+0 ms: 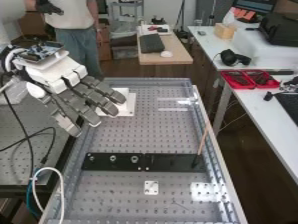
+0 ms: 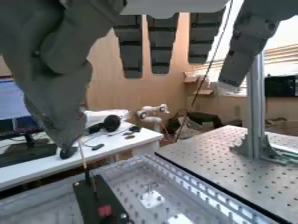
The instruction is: Grab the larger nut and place it in the white container
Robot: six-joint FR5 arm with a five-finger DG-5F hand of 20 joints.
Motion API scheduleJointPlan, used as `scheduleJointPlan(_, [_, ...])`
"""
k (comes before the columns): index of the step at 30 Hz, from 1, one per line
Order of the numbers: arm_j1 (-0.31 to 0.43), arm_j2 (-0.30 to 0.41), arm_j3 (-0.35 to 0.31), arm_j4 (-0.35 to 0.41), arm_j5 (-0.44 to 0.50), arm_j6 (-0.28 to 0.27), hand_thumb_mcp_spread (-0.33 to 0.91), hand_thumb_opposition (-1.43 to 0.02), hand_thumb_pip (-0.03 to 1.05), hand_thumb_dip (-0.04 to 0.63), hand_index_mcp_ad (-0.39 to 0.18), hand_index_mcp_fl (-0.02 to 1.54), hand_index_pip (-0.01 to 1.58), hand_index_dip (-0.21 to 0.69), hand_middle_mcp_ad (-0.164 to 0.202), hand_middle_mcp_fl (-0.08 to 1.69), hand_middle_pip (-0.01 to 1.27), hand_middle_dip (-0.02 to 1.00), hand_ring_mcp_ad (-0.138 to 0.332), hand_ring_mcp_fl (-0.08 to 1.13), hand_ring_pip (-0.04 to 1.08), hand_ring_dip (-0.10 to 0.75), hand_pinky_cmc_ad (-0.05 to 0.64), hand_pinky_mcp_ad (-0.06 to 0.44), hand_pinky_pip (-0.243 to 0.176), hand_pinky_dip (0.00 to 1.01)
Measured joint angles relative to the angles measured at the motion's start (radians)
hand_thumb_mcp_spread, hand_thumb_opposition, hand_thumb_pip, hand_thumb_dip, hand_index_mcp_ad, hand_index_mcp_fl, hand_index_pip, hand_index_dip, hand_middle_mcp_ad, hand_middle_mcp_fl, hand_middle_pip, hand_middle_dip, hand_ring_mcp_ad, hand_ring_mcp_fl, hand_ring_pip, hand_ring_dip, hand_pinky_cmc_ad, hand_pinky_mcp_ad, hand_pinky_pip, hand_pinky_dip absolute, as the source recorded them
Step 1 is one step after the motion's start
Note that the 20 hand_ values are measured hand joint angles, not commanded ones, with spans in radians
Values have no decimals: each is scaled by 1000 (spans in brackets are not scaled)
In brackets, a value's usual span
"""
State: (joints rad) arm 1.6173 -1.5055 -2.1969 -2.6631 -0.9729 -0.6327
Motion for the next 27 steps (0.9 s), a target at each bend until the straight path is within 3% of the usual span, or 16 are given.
scheduleJointPlan(7, [-10,-85,-36,60,33,42,243,-848,698,176,-72,66,1044,-42,59,7,138,239,183,0,106,157,367,330,-106,721])
scheduleJointPlan(11, [-7,-129,-55,125,51,56,262,-867,700,176,-87,66,1194,-28,59,5,138,239,183,2,106,157,367,330,-106,721])
scheduleJointPlan(17, [7,-199,-87,261,70,54,267,-878,700,178,-98,40,1400,0,59,5,138,239,183,2,106,157,368,330,-106,717])
scheduleJointPlan(27, [16,-268,-105,368,60,-3,276,-878,721,176,-106,23,1520,16,58,2,138,236,185,0,138,154,368,330,-106,717])
